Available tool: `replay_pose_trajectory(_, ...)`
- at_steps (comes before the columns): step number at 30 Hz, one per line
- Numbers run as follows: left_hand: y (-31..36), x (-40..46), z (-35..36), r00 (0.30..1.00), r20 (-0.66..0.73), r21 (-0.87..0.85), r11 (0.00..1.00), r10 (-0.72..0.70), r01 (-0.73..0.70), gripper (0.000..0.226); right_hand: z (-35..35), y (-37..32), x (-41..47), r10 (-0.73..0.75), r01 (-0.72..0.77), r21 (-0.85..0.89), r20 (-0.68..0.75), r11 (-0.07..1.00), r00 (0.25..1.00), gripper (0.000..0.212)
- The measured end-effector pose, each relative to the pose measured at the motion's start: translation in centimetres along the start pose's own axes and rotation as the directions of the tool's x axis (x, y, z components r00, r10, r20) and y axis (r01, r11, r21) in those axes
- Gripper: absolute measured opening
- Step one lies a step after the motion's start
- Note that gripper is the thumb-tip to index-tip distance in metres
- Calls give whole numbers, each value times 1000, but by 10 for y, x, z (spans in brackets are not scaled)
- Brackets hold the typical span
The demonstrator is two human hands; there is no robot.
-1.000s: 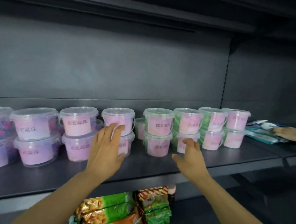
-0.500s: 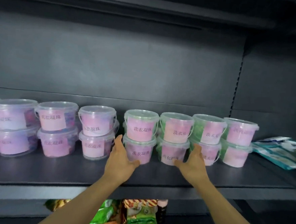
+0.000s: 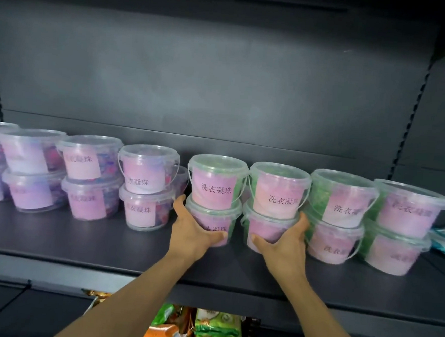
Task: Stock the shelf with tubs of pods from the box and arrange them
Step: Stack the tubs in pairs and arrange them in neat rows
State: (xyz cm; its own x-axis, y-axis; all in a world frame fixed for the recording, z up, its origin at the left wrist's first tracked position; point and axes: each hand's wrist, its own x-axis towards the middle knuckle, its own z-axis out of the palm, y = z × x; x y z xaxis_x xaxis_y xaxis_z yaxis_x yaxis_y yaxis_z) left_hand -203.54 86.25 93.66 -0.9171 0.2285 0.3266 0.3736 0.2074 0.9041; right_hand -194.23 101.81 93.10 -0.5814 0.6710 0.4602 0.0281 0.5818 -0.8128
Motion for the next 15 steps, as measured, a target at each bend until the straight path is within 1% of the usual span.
replay_pose_trajectory(3, -3, 2, 0, 1000, -15, 22, 1000, 5, -5, 103, 2, -1, -2, -6, 6, -34, -9, 999, 1000, 104)
replay_pose_trajectory(9, -8, 8, -2, 1000, -24, 4, 1000, -18, 18, 92, 5, -5, -3, -14, 15, -88, 12, 996, 1000, 104)
replay_pose_trajectory(15, -9, 10, -1, 1000, -23, 10, 1000, -20, 20, 94, 8, -3, -2, -30, 33, -111, 23, 993, 999, 105)
